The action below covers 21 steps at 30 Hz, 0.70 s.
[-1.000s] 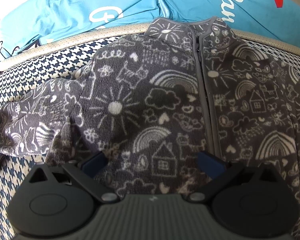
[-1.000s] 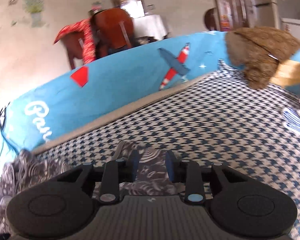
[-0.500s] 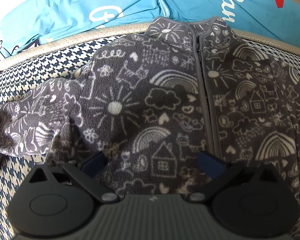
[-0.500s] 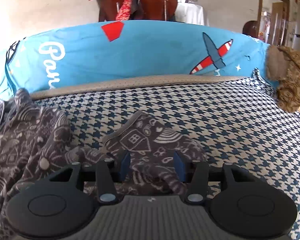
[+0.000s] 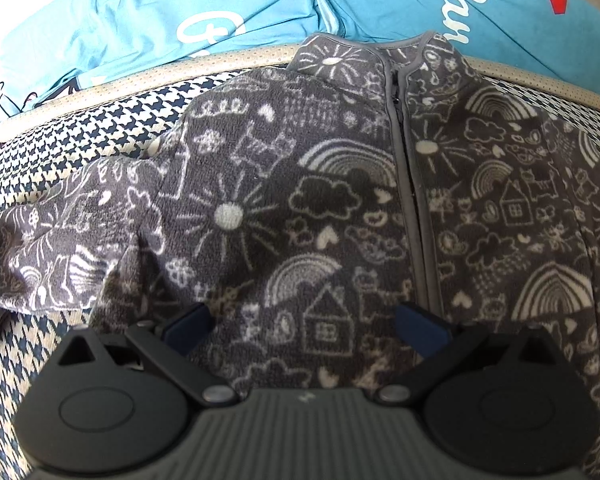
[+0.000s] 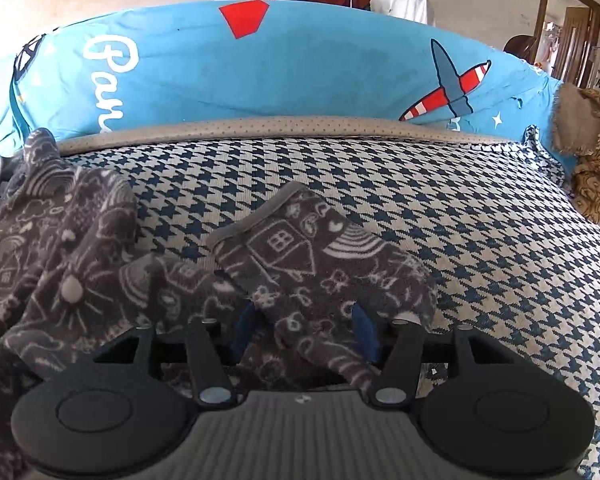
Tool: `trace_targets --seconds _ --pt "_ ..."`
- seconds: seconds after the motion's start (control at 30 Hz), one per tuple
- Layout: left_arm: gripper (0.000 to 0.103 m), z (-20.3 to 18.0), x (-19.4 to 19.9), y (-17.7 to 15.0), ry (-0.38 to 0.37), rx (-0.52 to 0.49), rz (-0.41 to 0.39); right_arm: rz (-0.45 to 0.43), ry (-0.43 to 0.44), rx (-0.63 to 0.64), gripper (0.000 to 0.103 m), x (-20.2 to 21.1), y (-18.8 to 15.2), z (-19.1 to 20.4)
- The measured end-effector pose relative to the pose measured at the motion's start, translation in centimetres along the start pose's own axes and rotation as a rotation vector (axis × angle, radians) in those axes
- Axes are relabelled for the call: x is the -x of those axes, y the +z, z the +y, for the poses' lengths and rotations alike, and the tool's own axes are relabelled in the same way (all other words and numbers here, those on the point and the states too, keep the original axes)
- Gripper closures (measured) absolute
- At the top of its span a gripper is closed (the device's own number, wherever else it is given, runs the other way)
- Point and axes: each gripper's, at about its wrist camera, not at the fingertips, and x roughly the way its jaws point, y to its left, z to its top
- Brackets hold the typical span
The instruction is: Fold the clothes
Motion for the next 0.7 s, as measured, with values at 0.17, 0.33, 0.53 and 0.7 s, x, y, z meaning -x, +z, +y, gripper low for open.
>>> trace_targets --seconds 0.17,0.33,0.53,0.7 --pt "0.0 0.0 0.0 0.0 -0.001 -0.002 0.0 -0.004 -0.008 -0.028 0.057 -0.2 0.0 -0.3" --pt "0.0 0.0 0.0 0.0 -0.001 -0.005 -0.001 -0.008 -0.017 -0.104 0.083 -0.1 0.1 -1.4" --pt "0.0 0.0 0.0 -0.1 0.001 -0.012 -0.005 -0.047 -0.071 -0.204 0.09 1.2 0.6 -3.1" --pt "0.0 0.0 0.1 -0.3 0.003 -0.016 -0.011 -0.104 -0.212 -0.338 0.09 4.8 0.3 -6.3"
